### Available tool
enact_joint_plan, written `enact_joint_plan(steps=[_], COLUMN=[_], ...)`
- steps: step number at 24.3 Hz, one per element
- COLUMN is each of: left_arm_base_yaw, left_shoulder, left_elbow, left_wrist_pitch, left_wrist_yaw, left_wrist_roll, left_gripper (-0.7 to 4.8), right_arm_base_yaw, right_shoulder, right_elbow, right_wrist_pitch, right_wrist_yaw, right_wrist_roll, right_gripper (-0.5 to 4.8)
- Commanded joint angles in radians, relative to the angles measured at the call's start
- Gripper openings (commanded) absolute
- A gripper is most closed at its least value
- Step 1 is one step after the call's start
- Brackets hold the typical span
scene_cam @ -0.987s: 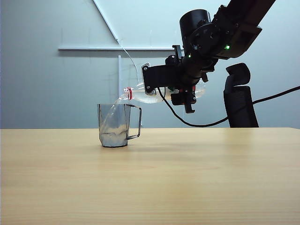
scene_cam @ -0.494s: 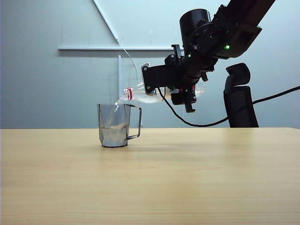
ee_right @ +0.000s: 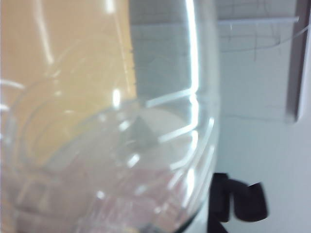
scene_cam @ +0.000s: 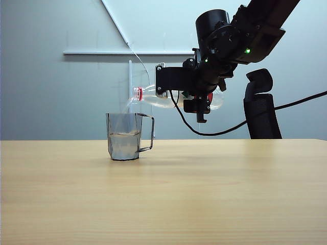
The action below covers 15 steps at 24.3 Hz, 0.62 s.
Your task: Pick up the mineral water bottle on the table and pour water into the mug until it's half full.
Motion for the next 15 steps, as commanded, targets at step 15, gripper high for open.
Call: enact_joint_plan(steps=[15], left_arm_base_yaw=[-0.003], left_shoulder=[0.002], left_elbow=[0.002], left_wrist_pitch=[0.013], left_wrist_yaw=[0.001], left_wrist_roll=[-0.003], left_gripper=[-0.02], right_arm_base_yaw=[-0.029], right_shoulder=[-0.100], right_elbow=[0.005], right_wrist_pitch=[-0.219], right_wrist_yaw=[-0.171], right_wrist_roll=[1.193], right_gripper=[2.92])
